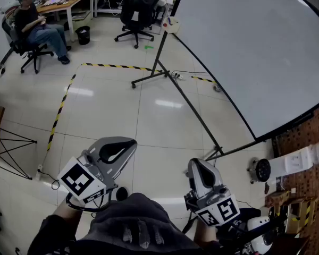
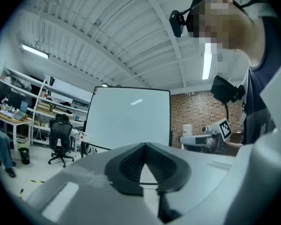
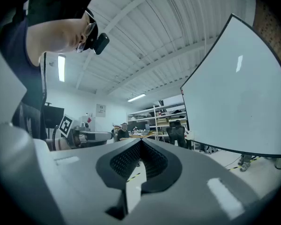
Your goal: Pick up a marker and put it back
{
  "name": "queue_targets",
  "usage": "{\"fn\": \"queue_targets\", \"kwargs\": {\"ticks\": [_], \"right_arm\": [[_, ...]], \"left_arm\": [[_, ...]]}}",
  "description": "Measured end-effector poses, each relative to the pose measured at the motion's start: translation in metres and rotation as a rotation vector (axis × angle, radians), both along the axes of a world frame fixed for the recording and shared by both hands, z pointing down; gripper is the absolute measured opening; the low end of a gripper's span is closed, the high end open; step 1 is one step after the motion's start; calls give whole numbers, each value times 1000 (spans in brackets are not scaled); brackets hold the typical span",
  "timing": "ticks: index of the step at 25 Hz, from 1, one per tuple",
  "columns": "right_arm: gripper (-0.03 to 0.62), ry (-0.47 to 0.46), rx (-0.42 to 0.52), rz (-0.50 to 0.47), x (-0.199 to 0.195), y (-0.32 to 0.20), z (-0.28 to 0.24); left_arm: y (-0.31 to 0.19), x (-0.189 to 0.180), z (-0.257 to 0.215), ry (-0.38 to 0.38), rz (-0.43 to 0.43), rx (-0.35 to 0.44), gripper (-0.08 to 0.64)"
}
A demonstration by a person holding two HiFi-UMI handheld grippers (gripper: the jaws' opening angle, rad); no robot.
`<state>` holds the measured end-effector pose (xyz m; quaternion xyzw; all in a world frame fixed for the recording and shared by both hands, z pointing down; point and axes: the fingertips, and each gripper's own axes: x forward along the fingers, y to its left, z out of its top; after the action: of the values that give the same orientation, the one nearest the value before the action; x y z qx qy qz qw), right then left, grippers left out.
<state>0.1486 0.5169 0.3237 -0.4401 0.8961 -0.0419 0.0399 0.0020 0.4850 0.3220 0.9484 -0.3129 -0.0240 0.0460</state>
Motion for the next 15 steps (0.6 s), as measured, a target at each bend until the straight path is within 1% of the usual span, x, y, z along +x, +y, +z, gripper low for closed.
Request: {"fn": "queue_targets", "kwargs": {"ticks": [4, 8, 10, 12, 15], "right_arm": [[1, 45, -12, -28, -16, -42, 5], [0, 39, -21, -28, -11, -91, 12], [0, 27, -19, -30, -5, -120, 15], [0, -3, -14, -38, 0, -149, 15], [0, -53, -17, -62, 11, -194, 7]], "left_arm": [[-35, -12, 12, -29, 3, -14, 6], [-79, -14, 23, -31, -14, -41, 6], [-106, -10, 24, -40, -25, -43, 6], [-132, -4, 22, -69, -33, -33, 6], [-171, 13, 7, -99, -43, -9, 6]]}}
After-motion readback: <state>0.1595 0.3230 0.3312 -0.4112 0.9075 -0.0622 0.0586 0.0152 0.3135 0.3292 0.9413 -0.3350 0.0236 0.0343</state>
